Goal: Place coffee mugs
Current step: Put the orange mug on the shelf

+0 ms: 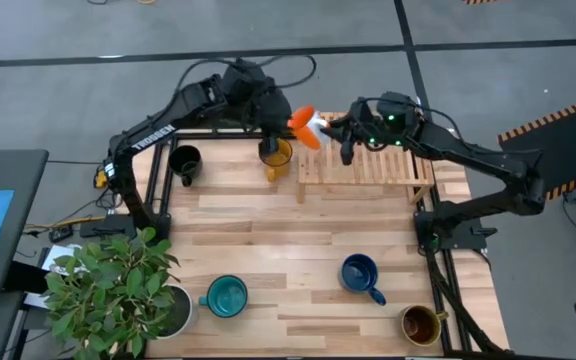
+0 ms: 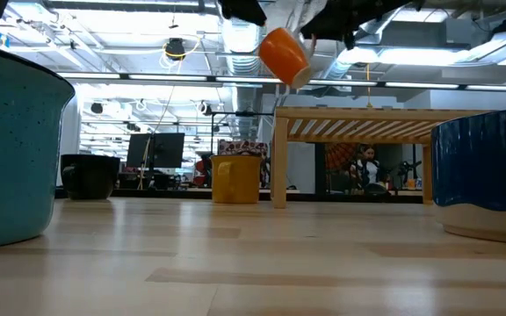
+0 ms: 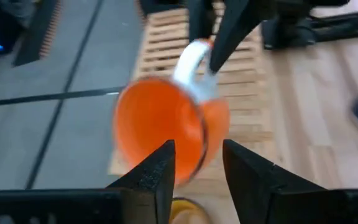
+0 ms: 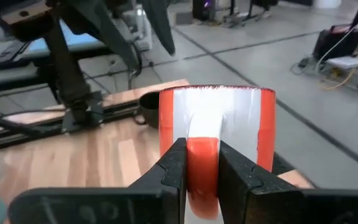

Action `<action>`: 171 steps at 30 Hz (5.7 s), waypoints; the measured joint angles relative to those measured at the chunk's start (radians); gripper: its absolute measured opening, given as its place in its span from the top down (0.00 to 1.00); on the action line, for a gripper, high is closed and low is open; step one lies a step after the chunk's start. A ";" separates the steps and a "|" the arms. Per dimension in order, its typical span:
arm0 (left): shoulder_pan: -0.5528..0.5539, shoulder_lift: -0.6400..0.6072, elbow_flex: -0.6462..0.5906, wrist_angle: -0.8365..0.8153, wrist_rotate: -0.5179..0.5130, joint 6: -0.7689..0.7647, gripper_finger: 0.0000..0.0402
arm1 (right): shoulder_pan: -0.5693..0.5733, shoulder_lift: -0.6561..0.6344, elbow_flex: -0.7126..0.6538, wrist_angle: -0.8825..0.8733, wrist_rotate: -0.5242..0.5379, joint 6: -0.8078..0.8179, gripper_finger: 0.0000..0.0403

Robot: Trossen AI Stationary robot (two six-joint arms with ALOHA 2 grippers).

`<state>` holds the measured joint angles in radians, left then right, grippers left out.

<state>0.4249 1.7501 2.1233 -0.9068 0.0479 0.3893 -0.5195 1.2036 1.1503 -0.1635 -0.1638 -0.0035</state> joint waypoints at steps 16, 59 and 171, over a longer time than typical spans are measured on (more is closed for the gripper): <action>0.186 -0.159 -0.041 0.129 0.470 -0.238 0.70 | -0.149 0.057 -0.207 0.505 -0.074 0.101 0.80; 0.123 -0.396 -0.456 0.678 0.351 -0.439 0.70 | -0.144 0.281 -0.309 0.674 0.105 0.070 0.73; 0.123 -0.396 -0.455 0.665 0.347 -0.439 0.70 | -0.223 0.076 -0.270 0.218 0.087 -0.054 0.73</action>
<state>0.5484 1.3543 1.6679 -0.2417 0.3954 -0.0494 -0.7422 1.2797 0.8806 0.0550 -0.0765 -0.0578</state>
